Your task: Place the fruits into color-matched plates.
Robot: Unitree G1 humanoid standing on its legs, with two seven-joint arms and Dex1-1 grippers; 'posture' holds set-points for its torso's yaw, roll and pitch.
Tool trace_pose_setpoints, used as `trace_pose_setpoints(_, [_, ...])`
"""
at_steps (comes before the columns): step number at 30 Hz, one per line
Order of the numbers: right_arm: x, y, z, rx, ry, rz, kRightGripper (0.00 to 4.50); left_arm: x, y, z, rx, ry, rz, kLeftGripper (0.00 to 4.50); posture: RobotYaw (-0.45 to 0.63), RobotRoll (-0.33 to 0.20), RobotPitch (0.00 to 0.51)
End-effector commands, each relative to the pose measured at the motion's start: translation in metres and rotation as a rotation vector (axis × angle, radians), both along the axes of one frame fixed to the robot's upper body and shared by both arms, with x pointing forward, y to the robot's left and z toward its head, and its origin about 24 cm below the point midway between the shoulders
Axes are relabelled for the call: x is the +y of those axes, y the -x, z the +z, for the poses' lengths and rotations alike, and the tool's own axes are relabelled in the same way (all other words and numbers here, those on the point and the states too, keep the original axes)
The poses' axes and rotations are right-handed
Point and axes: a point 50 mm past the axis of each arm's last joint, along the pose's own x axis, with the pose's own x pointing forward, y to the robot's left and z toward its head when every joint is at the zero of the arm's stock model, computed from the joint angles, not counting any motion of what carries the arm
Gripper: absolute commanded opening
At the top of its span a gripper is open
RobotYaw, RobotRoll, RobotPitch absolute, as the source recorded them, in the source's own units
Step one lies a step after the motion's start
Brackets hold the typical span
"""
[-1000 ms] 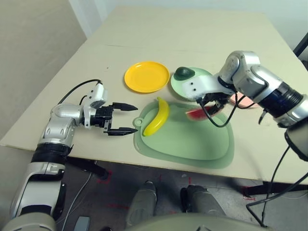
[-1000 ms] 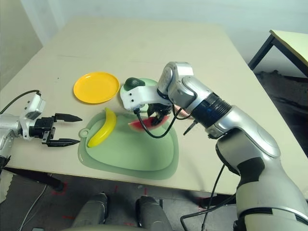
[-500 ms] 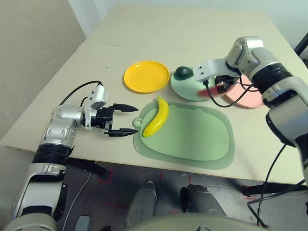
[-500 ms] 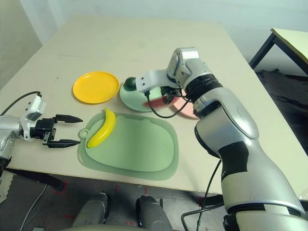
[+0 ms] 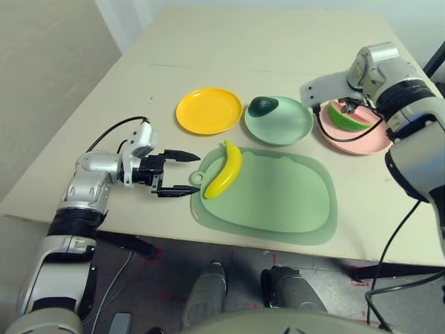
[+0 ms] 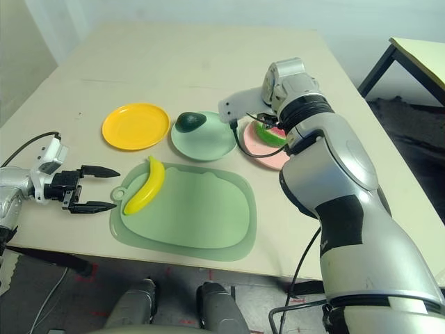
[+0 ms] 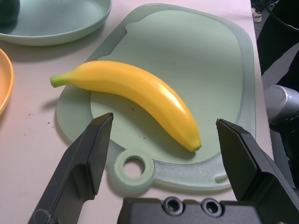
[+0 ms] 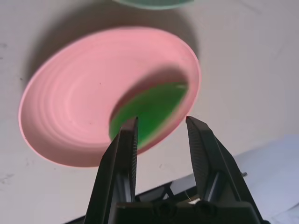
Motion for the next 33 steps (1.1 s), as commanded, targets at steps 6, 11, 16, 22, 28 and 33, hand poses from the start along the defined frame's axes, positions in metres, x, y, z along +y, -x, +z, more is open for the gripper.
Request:
trace_pose_setpoints(6, [0.027, 0.009, 0.042, 0.048, -0.351, 0.109, 4.03, 0.004, 0.004, 0.001, -0.001, -0.003, 0.011, 4.5, 0.02, 0.0, 0.134])
trace_pose_setpoints(11, [0.023, 0.026, 0.04, 0.123, -0.612, 0.207, 4.47, 0.011, 0.008, 0.002, 0.01, -0.018, 0.018, 4.5, 0.01, 0.0, 0.136])
trace_pose_setpoints(16, [0.017, 0.055, 0.029, 0.145, -0.882, 0.229, 4.47, 0.012, 0.007, 0.005, 0.009, -0.029, 0.012, 4.5, 0.0, 0.0, 0.136])
trace_pose_setpoints(22, [0.0, 0.082, 0.024, 0.012, -1.295, 0.173, 4.47, 0.012, 0.006, 0.008, 0.005, -0.033, 0.008, 4.5, 0.0, 0.0, 0.136])
trace_pose_setpoints(28, [-0.023, 0.106, -0.013, 0.013, -1.474, 0.045, 4.47, 0.013, 0.006, 0.008, 0.008, -0.032, 0.01, 4.5, -0.02, 0.0, 0.134])
trace_pose_setpoints(33, [0.008, 0.125, -0.038, 0.141, -1.606, 0.051, 4.47, 0.008, 0.001, 0.012, 0.0, -0.034, -0.004, 4.5, -0.01, 0.0, 0.135])
